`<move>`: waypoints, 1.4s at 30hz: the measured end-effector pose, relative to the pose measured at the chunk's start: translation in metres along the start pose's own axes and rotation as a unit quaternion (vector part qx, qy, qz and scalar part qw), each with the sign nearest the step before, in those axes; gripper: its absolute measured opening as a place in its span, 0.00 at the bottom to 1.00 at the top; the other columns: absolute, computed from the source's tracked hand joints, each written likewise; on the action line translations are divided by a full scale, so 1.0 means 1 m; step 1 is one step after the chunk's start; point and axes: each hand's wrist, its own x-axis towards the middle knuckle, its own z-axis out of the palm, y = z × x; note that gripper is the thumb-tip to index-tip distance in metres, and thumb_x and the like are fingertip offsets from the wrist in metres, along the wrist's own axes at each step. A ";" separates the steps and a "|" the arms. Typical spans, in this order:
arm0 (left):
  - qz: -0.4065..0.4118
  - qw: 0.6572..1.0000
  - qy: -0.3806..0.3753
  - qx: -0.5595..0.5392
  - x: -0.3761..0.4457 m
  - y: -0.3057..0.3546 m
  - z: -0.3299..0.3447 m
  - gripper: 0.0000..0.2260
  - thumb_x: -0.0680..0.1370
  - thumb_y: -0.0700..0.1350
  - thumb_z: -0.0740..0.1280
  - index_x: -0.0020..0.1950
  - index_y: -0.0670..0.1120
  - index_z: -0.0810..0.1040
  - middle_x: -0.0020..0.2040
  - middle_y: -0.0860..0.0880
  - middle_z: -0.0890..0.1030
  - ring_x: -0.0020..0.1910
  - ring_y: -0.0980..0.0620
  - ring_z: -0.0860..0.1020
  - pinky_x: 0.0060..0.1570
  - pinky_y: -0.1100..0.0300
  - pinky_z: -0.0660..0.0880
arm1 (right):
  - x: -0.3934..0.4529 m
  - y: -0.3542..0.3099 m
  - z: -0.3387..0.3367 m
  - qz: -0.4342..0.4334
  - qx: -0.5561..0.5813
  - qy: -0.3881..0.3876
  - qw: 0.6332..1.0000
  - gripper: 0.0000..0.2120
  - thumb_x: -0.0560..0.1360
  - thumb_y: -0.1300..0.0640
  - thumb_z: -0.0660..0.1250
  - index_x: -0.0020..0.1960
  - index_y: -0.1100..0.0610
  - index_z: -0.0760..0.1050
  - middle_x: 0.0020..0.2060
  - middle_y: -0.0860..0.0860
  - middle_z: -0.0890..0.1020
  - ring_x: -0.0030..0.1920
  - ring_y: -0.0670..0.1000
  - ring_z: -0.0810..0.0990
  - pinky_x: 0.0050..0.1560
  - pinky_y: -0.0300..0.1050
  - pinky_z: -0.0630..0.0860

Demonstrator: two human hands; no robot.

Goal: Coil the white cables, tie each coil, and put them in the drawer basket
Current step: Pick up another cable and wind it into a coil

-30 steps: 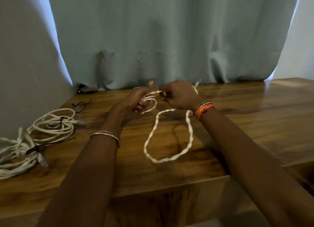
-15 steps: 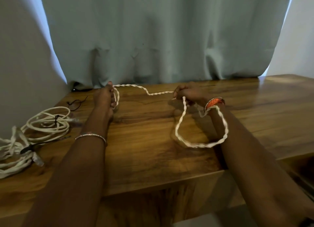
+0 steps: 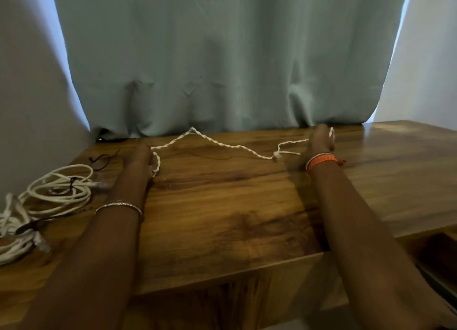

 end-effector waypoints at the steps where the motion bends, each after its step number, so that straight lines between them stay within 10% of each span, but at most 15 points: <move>1: 0.022 0.999 -0.011 0.030 -0.005 0.001 0.007 0.13 0.78 0.45 0.58 0.33 0.49 0.65 0.15 0.53 0.69 0.09 0.59 0.64 0.13 0.73 0.63 | -0.006 -0.005 0.007 -0.028 -0.014 0.032 0.999 0.27 0.76 0.62 0.63 0.70 0.73 0.59 0.68 0.66 0.68 0.67 0.60 0.69 0.57 0.43 0.66; 4: 0.096 0.990 -0.082 0.061 -0.017 0.003 0.033 0.18 0.79 0.43 0.59 0.28 0.42 0.65 0.17 0.49 0.68 0.12 0.52 0.65 0.16 0.71 0.60 | -0.045 -0.013 0.035 -0.209 -0.100 0.051 0.971 0.39 0.72 0.55 0.64 0.73 0.72 0.50 0.65 0.65 0.70 0.66 0.61 0.70 0.62 0.47 0.67; 9: 0.184 0.967 -0.118 0.130 -0.051 0.018 0.054 0.19 0.77 0.41 0.62 0.26 0.39 0.68 0.15 0.48 0.68 0.13 0.52 0.66 0.17 0.71 0.60 | -0.086 -0.037 0.053 -0.501 -0.196 0.064 0.841 0.18 0.77 0.51 0.57 0.59 0.61 0.75 0.53 0.59 0.79 0.55 0.59 0.76 0.48 0.47 0.71; 16: -0.006 0.948 -0.312 -0.063 -0.065 0.040 0.045 0.17 0.81 0.40 0.50 0.31 0.46 0.61 0.14 0.55 0.58 0.10 0.58 0.54 0.11 0.69 0.48 | -0.100 -0.018 0.089 -0.662 -0.322 -0.015 0.676 0.16 0.78 0.53 0.53 0.58 0.55 0.75 0.51 0.53 0.80 0.56 0.56 0.76 0.70 0.56 0.54; 21: -0.073 0.907 -0.321 -0.261 -0.057 0.049 0.035 0.22 0.77 0.38 0.53 0.22 0.45 0.65 0.16 0.54 0.59 0.11 0.56 0.55 0.12 0.68 0.51 | -0.077 -0.010 0.085 -0.615 -0.335 -0.050 0.712 0.10 0.73 0.58 0.59 0.54 0.56 0.70 0.47 0.55 0.80 0.51 0.58 0.77 0.66 0.55 0.60; 25: -0.053 0.902 -0.241 -0.353 -0.053 0.051 0.021 0.17 0.68 0.36 0.54 0.18 0.45 0.64 0.15 0.54 0.59 0.12 0.57 0.56 0.16 0.68 0.52 | -0.042 -0.008 0.070 -0.431 -0.098 -0.069 0.894 0.06 0.72 0.66 0.63 0.48 0.60 0.73 0.40 0.59 0.81 0.40 0.60 0.80 0.39 0.49 0.73; 27: -0.036 0.898 -0.237 -0.369 -0.051 0.049 0.015 0.14 0.62 0.38 0.52 0.16 0.45 0.65 0.16 0.54 0.60 0.13 0.58 0.57 0.20 0.70 0.53 | -0.036 -0.009 0.061 -0.334 0.065 -0.137 0.930 0.06 0.71 0.66 0.69 0.41 0.58 0.74 0.31 0.54 0.80 0.29 0.51 0.79 0.31 0.44 0.75; 31: -0.027 0.903 -0.175 -0.391 -0.035 0.039 0.022 0.15 0.68 0.37 0.50 0.22 0.46 0.62 0.16 0.53 0.60 0.13 0.57 0.58 0.19 0.73 0.56 | -0.054 -0.016 0.055 -0.380 0.132 -0.211 0.891 0.09 0.70 0.57 0.74 0.48 0.58 0.78 0.31 0.46 0.79 0.31 0.40 0.76 0.32 0.35 0.74; 36: -0.019 0.940 -0.098 -0.326 -0.023 0.033 0.020 0.17 0.79 0.40 0.45 0.30 0.47 0.57 0.14 0.53 0.60 0.12 0.56 0.58 0.25 0.64 0.55 | -0.078 -0.020 0.072 -0.518 0.129 -0.087 0.841 0.05 0.76 0.60 0.65 0.48 0.60 0.80 0.35 0.47 0.79 0.36 0.39 0.75 0.37 0.30 0.69; 39: 0.007 0.940 -0.092 -0.329 -0.021 0.030 0.020 0.16 0.79 0.40 0.45 0.31 0.48 0.58 0.15 0.54 0.62 0.13 0.57 0.59 0.23 0.66 0.56 | -0.078 -0.019 0.076 -0.563 -0.071 -0.083 0.819 0.07 0.73 0.60 0.63 0.45 0.57 0.80 0.40 0.53 0.82 0.41 0.52 0.79 0.40 0.44 0.74; 42: 0.036 0.960 -0.095 -0.260 -0.020 0.026 0.032 0.16 0.81 0.41 0.48 0.34 0.47 0.64 0.15 0.54 0.67 0.13 0.58 0.64 0.21 0.66 0.60 | -0.090 -0.018 0.073 -0.504 -0.331 -0.244 0.760 0.08 0.72 0.54 0.67 0.47 0.56 0.80 0.41 0.52 0.81 0.43 0.53 0.80 0.41 0.44 0.74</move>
